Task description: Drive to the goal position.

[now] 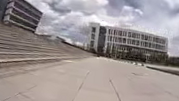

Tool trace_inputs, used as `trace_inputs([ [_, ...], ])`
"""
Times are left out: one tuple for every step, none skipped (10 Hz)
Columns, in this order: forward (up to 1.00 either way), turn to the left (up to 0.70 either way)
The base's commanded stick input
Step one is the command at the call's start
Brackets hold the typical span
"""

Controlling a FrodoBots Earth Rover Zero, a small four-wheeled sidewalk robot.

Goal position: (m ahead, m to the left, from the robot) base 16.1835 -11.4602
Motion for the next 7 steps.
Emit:
trace_inputs([
  [0.70,-0.24],
  [0.70,-0.35],
  [0.70,-0.35],
  [0.70,-0.06],
  [0.70,0.07],
  [0.70,0.01],
  [0.70,0.00],
])
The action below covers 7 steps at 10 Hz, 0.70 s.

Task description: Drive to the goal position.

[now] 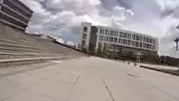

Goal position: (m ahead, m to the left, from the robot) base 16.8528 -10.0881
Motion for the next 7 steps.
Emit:
trace_inputs([
  [0.70,0.00],
  [0.70,0.00],
  [0.70,0.00],
  [0.70,0.00],
  [0.70,0.00],
  [0.70,0.08],
  [0.70,0.03],
])
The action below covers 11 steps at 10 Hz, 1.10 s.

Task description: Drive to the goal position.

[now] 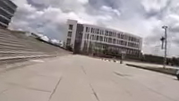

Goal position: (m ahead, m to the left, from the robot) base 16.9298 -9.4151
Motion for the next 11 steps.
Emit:
trace_inputs([
  [0.70,0.24],
  [0.70,0.35],
  [0.70,0.35],
  [0.70,0.35],
  [0.70,0.35],
  [0.70,0.14],
  [0.70,0.00],
  [0.70,0.00],
  [0.70,0.00],
  [0.70,0.00],
  [0.70,0.00],
])
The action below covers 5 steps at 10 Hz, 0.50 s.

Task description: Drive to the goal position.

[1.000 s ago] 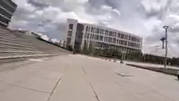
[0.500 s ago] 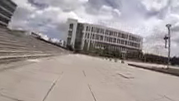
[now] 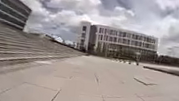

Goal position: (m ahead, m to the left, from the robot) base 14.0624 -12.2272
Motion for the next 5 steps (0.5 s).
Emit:
trace_inputs([
  [0.70,0.00],
  [0.70,0.03],
  [0.70,0.04],
  [0.70,0.00],
  [0.70,0.00],
])
